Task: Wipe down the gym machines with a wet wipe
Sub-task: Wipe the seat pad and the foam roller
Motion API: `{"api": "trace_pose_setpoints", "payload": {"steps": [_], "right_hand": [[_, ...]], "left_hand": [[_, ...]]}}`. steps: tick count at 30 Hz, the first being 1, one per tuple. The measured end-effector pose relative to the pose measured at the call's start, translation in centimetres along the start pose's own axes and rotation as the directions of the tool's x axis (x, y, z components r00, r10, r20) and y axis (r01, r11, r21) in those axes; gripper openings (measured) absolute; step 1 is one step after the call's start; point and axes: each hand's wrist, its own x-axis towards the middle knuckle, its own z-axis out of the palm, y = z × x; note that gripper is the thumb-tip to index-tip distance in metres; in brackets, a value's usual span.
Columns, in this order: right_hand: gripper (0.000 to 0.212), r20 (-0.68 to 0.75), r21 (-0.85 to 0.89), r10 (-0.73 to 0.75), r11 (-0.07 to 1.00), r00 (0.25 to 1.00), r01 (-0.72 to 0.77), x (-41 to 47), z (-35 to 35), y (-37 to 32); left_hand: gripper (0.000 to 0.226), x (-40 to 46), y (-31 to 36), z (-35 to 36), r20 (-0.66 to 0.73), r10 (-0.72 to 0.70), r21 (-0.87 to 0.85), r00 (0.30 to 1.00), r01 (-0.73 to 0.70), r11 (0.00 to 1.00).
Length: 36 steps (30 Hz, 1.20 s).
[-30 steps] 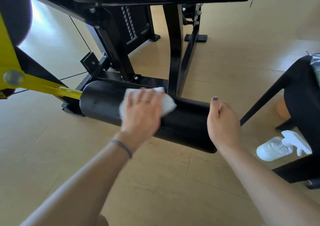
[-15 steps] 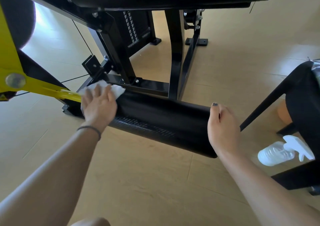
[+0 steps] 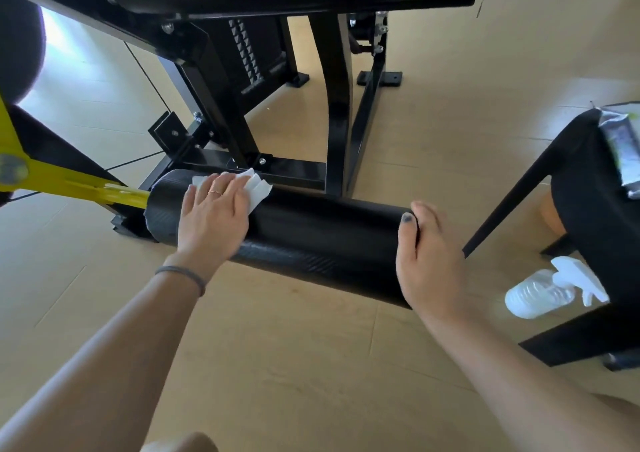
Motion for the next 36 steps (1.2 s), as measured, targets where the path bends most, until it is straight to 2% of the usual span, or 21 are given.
{"api": "trace_pose_setpoints", "payload": {"steps": [2,3,5,7,9,11,12,14,16,17,19,21,23,25,27,29,31,33,35,36], "right_hand": [[0.052,-0.004,-0.035,-0.047,0.998,0.999,0.047,-1.0,0.1,0.0],[0.050,-0.004,-0.058,-0.072,0.996,0.997,0.072,-1.6,0.1,0.0],[0.043,-0.033,-0.076,-0.149,0.986,0.988,0.146,-2.8,-0.1,-0.1],[0.033,-0.097,-0.014,-0.209,0.978,0.973,0.209,-3.2,-0.9,-0.4],[0.028,-0.140,0.057,-0.146,0.986,0.979,0.155,-2.0,-1.5,-0.8],[0.035,-0.164,0.090,0.033,0.996,0.986,-0.019,0.2,-1.4,-1.1],[0.043,-0.128,0.096,0.130,0.988,0.983,-0.118,1.1,-1.2,-1.2],[0.055,0.006,0.131,0.265,0.956,0.964,-0.263,2.2,-0.5,-1.4],[0.054,0.085,0.190,0.292,0.934,0.953,-0.303,1.9,-0.2,-1.4],[0.055,0.086,0.173,0.276,0.942,0.957,-0.287,1.4,-0.2,-1.3],[0.061,0.033,0.075,0.189,0.979,0.981,-0.191,-0.2,-0.1,-1.2],[0.065,0.007,0.051,0.115,0.992,0.993,-0.116,-2.0,0.2,-1.1],[0.066,-0.013,0.130,0.090,0.988,0.996,-0.088,-3.1,0.3,-1.1],[0.059,-0.035,0.263,0.146,0.956,0.989,-0.131,-2.8,-0.5,-1.6],[0.043,-0.048,0.348,0.248,0.912,0.968,-0.216,-1.4,-1.2,-2.2],[0.041,-0.025,0.342,0.317,0.894,0.948,-0.290,0.5,-1.0,-2.3],[0.049,0.004,0.280,0.328,0.907,0.945,-0.316,1.3,-0.1,-2.4],[0.052,0.014,0.206,0.310,0.930,0.951,-0.306,0.9,0.3,-2.5],[0.047,-0.005,0.144,0.280,0.950,0.960,-0.277,0.2,0.4,-2.5],[0.047,-0.022,0.131,0.271,0.955,0.962,-0.266,0.0,0.5,-2.5]], "left_hand": [[0.049,-0.7,1.6,0.2,-0.051,0.017,-0.024,0.999,-0.018,1.000],[0.050,-1.6,3.6,0.3,-0.074,0.074,-0.010,0.995,-0.075,0.997],[0.054,-4.0,8.6,0.5,-0.078,0.257,0.033,0.963,-0.255,0.966],[0.056,-6.7,13.4,1.1,-0.017,0.418,0.046,0.908,-0.417,0.908],[0.052,-7.6,15.3,1.3,-0.010,0.495,-0.008,0.869,-0.496,0.869],[0.049,-6.3,13.5,0.8,-0.014,0.521,-0.009,0.853,-0.521,0.853],[0.048,-5.4,11.6,0.7,-0.022,0.498,0.027,0.867,-0.498,0.867],[0.046,-3.2,6.9,0.3,-0.044,0.329,0.048,0.943,-0.327,0.944],[0.047,-1.5,3.1,-0.1,-0.023,0.132,0.001,0.991,-0.132,0.991],[0.048,-1.0,2.6,-0.1,-0.018,0.081,0.002,0.997,-0.081,0.997],[0.052,-1.2,4.8,0.2,-0.033,0.097,0.045,0.995,-0.095,0.994],[0.055,-3.0,9.6,0.4,-0.039,0.256,0.107,0.966,-0.251,0.962],[0.057,-6.1,14.3,1.2,0.001,0.416,0.088,0.909,-0.415,0.906],[0.054,-8.1,16.5,1.4,0.025,0.511,0.032,0.859,-0.511,0.859],[0.049,-6.8,14.6,1.0,-0.001,0.545,0.002,0.838,-0.545,0.838],[0.047,-4.4,10.4,0.6,-0.052,0.454,0.019,0.889,-0.454,0.891],[0.048,-2.2,4.5,0.2,-0.052,0.230,0.003,0.972,-0.230,0.973],[0.053,-1.0,0.1,-0.2,-0.032,0.049,-0.018,0.998,-0.050,0.999],[0.056,-1.4,0.9,-0.2,-0.056,0.023,0.019,0.998,-0.022,1.000],[0.057,-2.1,3.3,-0.1,-0.078,0.094,0.064,0.993,-0.089,0.994]]}}
